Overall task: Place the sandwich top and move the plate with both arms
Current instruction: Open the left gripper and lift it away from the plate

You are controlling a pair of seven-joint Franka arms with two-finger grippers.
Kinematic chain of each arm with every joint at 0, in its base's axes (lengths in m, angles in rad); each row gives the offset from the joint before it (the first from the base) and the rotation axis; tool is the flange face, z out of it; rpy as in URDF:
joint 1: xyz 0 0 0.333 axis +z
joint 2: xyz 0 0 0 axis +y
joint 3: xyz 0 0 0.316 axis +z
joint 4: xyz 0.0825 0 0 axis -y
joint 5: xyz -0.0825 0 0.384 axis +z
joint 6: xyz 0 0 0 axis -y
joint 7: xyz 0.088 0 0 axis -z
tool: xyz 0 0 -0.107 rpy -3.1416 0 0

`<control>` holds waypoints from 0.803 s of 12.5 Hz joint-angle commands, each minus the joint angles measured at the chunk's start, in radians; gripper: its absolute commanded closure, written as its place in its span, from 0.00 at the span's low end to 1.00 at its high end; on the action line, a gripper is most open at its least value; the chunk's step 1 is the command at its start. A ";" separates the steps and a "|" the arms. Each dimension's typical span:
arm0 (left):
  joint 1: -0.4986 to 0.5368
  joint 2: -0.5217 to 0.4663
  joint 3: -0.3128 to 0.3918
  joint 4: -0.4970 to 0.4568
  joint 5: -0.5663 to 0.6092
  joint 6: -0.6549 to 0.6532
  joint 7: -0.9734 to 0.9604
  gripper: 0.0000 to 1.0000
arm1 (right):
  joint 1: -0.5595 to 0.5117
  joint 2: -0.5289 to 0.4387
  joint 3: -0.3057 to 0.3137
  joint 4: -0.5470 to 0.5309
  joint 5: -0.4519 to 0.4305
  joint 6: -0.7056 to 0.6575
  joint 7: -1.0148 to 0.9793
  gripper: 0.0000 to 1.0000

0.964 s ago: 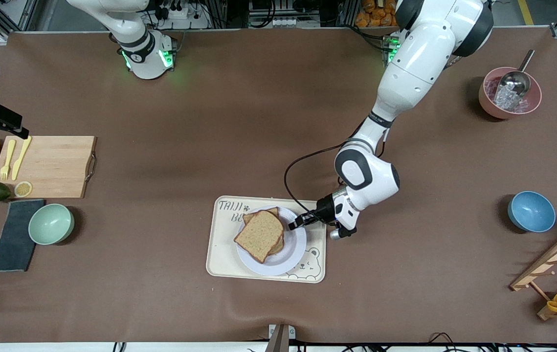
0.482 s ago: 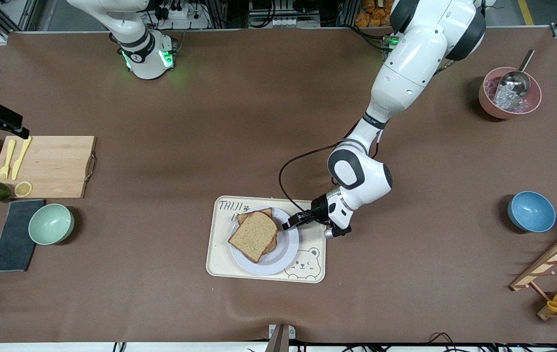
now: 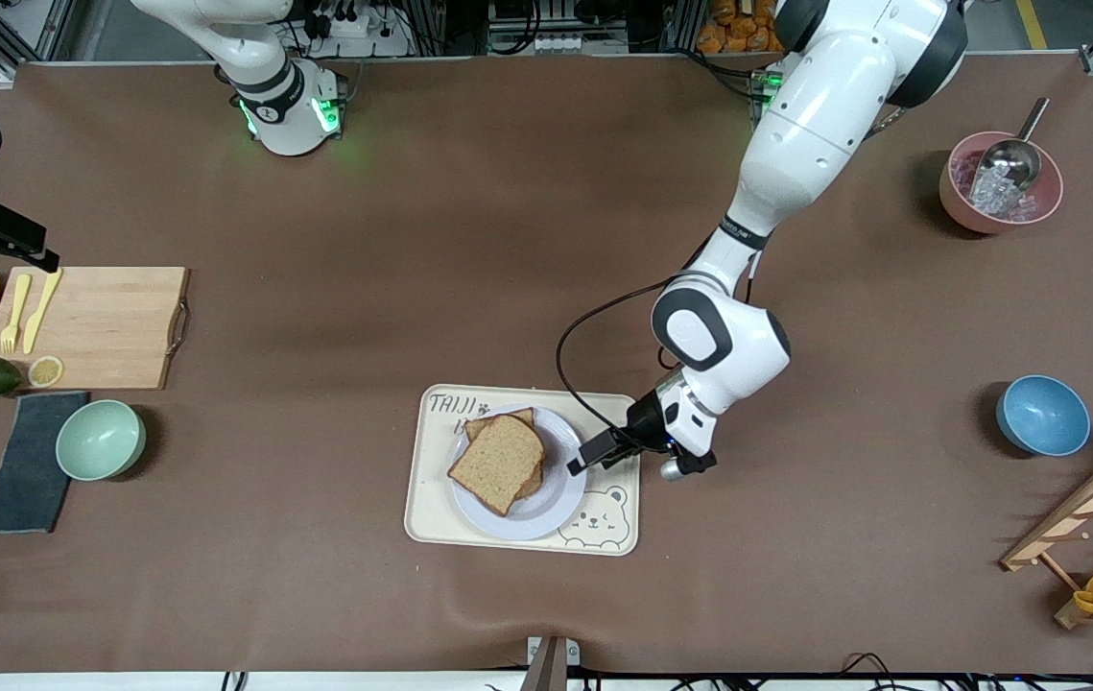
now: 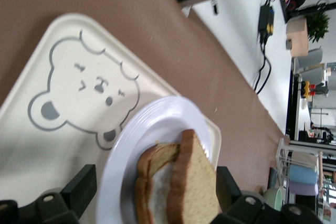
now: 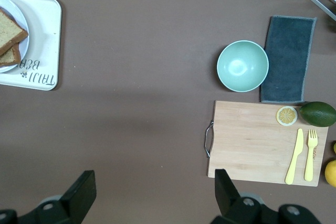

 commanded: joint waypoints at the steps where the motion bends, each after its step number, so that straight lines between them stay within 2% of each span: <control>1: 0.036 -0.147 0.000 -0.142 -0.017 0.034 0.017 0.00 | -0.006 -0.003 0.009 -0.004 -0.016 -0.005 0.014 0.00; 5: 0.115 -0.285 0.000 -0.315 0.182 0.025 0.017 0.00 | -0.003 -0.003 0.009 -0.007 -0.016 -0.005 0.014 0.00; 8: 0.156 -0.341 0.000 -0.429 0.341 0.020 0.018 0.00 | -0.005 0.000 0.009 -0.008 -0.016 -0.005 0.014 0.00; 10: 0.226 -0.390 0.008 -0.478 0.467 -0.123 0.015 0.00 | -0.005 0.000 0.009 -0.007 -0.016 -0.005 0.015 0.00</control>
